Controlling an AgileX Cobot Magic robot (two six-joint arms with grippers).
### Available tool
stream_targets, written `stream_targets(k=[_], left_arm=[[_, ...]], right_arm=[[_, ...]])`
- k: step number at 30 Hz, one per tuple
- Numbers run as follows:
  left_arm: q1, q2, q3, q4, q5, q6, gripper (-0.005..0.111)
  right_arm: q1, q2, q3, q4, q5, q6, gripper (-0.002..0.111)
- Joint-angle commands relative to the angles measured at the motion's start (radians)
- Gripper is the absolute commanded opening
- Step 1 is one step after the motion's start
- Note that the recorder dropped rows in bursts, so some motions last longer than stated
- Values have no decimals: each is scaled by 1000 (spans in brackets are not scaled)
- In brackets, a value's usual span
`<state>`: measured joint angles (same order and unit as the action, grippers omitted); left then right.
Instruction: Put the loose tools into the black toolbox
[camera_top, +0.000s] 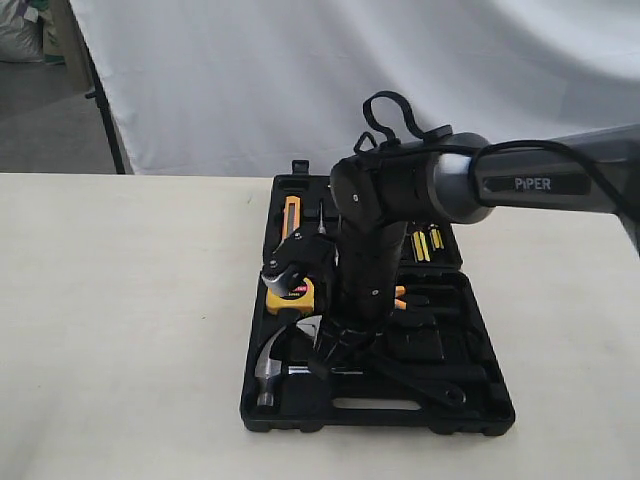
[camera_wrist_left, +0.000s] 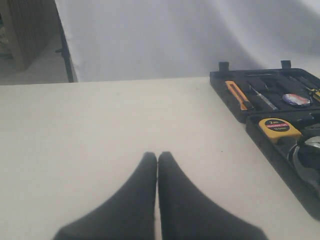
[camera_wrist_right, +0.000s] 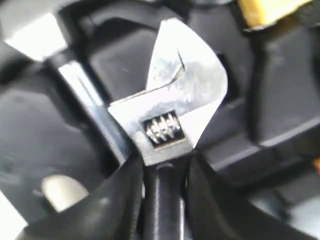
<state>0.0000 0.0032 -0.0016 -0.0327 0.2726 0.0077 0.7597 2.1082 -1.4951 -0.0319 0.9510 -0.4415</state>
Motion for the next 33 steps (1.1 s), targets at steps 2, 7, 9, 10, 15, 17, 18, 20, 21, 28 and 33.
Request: stream_targets(k=[2, 7, 9, 10, 15, 17, 18, 20, 21, 28, 33], left_arm=[[-1, -3, 2, 2, -2, -8, 1], [-1, -3, 2, 2, -2, -8, 1], [-1, -3, 2, 2, -2, -8, 1], [-1, -3, 2, 2, -2, -8, 1], [-1, -3, 2, 2, -2, -8, 1], [-1, -3, 2, 2, -2, -8, 1], [-1, -3, 2, 2, -2, -8, 1], [-1, -3, 2, 2, -2, -8, 1], [-1, -3, 2, 2, -2, -8, 1], [-1, -3, 2, 2, -2, -8, 1], [-1, -3, 2, 2, -2, -8, 1]], right_arm=[[-2, -26, -50, -110, 27, -42, 0], [-2, -26, -96, -112, 47, -180, 0], [-2, -26, -99, -112, 46, -258, 0], [-2, -26, -99, -112, 46, -306, 0], [-2, -13, -97, -139, 20, -418, 0], [-2, -7, -97, -170, 18, -425, 0], [-2, 2, -97, -181, 22, -427, 0], [-2, 18, -97, -181, 29, -439, 0], [-2, 29, -97, -181, 31, -448, 0], [-2, 71, -97, -181, 38, -462, 0], [-2, 70, -97, -177, 42, -454, 0]])
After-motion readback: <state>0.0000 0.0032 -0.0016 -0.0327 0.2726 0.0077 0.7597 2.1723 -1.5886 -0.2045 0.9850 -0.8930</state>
